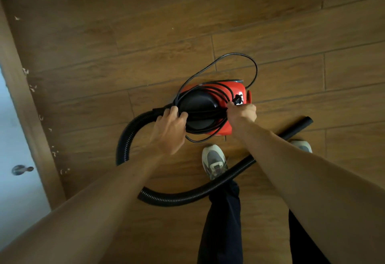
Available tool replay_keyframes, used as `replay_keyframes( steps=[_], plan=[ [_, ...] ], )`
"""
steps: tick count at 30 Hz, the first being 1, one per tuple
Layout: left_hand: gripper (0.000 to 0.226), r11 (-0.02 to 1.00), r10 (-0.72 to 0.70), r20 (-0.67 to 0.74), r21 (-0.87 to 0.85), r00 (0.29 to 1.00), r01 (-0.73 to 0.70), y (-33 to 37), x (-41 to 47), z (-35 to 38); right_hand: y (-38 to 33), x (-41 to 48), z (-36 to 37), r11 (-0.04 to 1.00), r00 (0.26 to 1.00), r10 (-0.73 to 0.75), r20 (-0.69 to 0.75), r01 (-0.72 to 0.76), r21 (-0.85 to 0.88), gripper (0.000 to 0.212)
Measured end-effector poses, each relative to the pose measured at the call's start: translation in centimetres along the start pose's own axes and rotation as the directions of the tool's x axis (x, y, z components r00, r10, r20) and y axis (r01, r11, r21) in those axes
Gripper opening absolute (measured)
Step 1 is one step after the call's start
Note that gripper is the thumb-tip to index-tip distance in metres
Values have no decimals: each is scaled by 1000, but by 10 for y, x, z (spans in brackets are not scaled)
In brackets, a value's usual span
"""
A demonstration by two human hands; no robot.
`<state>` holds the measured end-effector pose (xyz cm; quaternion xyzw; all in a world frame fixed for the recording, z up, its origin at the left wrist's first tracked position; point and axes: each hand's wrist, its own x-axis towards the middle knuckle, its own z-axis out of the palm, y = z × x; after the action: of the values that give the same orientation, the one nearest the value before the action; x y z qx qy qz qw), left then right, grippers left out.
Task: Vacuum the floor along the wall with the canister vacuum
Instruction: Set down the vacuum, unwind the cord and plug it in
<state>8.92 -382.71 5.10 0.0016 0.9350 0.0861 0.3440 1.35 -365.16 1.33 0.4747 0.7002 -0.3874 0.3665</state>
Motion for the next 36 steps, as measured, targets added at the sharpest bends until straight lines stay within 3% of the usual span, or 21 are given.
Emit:
replay_keyframes(
  steps=[6, 14, 20, 28, 36],
  plan=[
    [24, 996, 80, -96, 39, 992, -77, -4, 4, -6, -8, -3, 4, 990, 1000, 0, -16, 3, 143, 16],
    [31, 991, 132, -113, -16, 985, -134, 2, 5, -35, -42, -17, 0, 956, 998, -63, 8, 58, 288, 39],
    [41, 996, 89, -126, 40, 988, -84, 10, 6, -72, -81, -41, -16, 923, 990, -140, -7, 133, 362, 12],
    [44, 995, 82, -113, 59, 990, -76, 31, 0, -144, -126, -79, -53, 867, 987, -162, 6, 139, 479, 14],
    [28, 984, 66, -259, -142, 963, -106, 58, -3, -216, -189, -139, -112, 825, 935, -339, -106, 349, 444, 14]
  ],
)
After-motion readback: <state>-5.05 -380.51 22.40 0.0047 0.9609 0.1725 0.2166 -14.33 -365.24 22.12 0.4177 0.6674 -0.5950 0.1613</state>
